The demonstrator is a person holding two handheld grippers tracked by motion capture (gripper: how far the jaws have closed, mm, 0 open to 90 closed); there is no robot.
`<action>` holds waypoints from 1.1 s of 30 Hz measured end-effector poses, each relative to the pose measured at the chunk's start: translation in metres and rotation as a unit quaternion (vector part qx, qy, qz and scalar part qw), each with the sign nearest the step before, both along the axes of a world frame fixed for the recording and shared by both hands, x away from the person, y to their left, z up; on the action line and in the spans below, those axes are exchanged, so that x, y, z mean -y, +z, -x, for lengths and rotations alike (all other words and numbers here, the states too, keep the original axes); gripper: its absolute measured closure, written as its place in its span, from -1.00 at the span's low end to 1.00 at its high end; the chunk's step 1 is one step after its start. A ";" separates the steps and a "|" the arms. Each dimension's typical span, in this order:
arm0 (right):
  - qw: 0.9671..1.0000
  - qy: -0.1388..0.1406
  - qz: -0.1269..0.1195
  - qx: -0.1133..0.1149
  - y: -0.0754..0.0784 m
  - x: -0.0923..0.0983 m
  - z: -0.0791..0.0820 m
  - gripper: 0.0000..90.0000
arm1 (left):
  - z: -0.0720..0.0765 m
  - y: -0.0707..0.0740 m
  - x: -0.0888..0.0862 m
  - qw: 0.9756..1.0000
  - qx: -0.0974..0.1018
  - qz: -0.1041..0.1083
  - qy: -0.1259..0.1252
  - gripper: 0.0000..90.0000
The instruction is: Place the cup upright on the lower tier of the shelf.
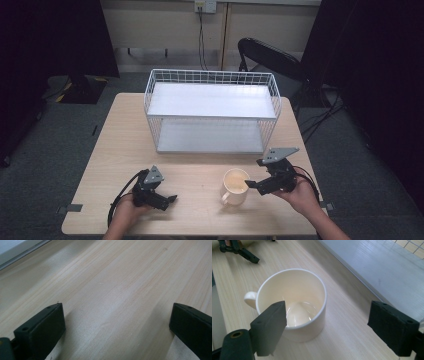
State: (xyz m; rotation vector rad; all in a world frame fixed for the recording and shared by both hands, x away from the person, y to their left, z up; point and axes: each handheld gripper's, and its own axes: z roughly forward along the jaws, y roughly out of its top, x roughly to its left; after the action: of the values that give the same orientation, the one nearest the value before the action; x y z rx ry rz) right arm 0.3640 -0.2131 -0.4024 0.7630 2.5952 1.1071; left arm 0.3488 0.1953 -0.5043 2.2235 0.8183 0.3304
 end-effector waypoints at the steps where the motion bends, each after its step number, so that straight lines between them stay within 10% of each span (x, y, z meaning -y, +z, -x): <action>1: 1.000 0.001 0.000 -0.002 -0.001 -0.004 -0.002 -0.68 | 0.000 0.000 0.000 1.000 0.000 0.000 0.000 -1.00; 15: 1.000 -0.003 -0.013 -0.021 -0.013 -0.022 -0.012 -0.60 | 0.000 0.000 0.000 1.000 0.000 0.000 0.000 -1.00; 33: 0.998 -0.011 -0.019 -0.058 -0.023 -0.029 -0.019 -0.01 | 0.000 0.000 0.000 1.000 0.000 0.000 0.000 -1.00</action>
State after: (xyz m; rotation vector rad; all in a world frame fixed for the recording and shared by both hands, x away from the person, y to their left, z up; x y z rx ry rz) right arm 0.3832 -0.1840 -0.4255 0.8878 2.6603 1.1415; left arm 0.3488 0.1952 -0.5043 2.2233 0.8183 0.3302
